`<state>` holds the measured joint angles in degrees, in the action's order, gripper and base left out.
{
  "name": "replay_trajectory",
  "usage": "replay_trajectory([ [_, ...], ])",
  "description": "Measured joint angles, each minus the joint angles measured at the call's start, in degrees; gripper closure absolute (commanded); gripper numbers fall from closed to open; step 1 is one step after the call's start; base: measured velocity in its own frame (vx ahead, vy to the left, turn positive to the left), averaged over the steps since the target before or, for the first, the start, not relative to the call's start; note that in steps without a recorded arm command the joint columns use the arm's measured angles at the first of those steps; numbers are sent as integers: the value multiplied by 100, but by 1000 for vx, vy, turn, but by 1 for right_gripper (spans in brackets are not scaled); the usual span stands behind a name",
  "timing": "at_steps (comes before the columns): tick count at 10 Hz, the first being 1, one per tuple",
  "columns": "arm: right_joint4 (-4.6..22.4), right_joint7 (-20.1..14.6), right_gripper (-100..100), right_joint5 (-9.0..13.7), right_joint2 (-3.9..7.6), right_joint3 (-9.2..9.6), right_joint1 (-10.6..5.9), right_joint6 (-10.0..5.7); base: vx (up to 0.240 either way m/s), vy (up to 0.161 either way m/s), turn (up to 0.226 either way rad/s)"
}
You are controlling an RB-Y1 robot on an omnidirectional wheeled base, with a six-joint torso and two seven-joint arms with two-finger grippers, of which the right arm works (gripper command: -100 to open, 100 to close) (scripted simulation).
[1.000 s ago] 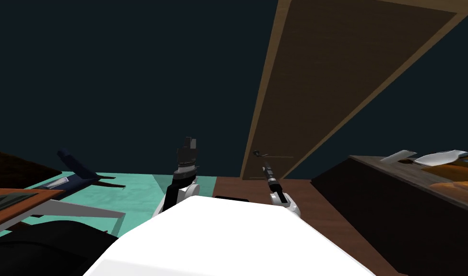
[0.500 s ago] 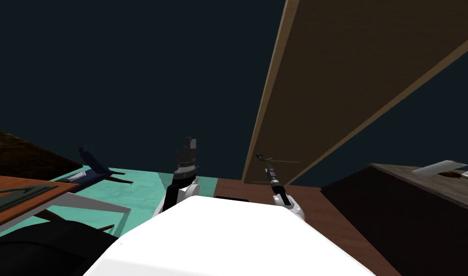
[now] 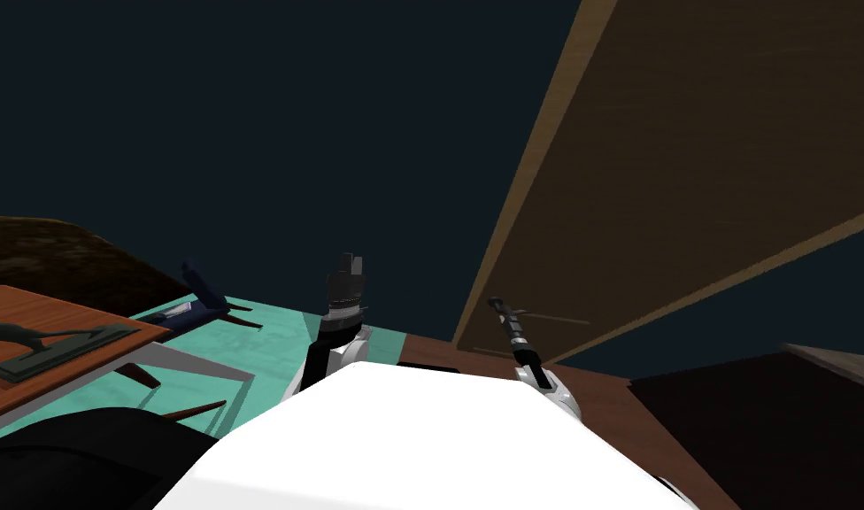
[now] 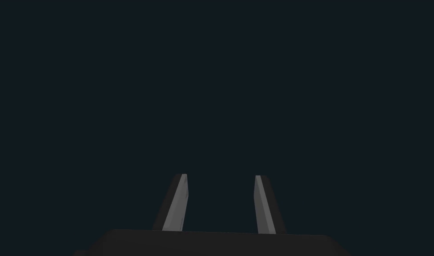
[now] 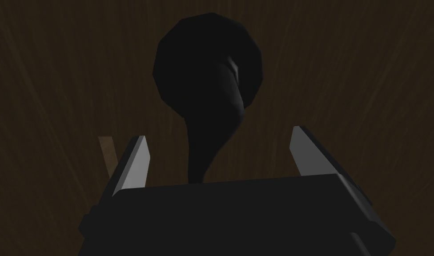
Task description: Pull the door open
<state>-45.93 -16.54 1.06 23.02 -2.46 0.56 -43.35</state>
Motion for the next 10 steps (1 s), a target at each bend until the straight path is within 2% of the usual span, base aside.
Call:
replay_trajectory([
  [1,81,-55,-100,44,96,-62,16,-54,79,2,24],
  [2,91,-71,100,50,108,-70,13,-67,-10,-2,-21],
  [7,86,-61,100,46,93,-60,16,-45,-14,-2,1],
  [8,88,-61,100,45,92,-59,18,-44,-95,-34,142],
  [10,75,-170,100,29,198,-13,100,-171,-167,-78,159],
])
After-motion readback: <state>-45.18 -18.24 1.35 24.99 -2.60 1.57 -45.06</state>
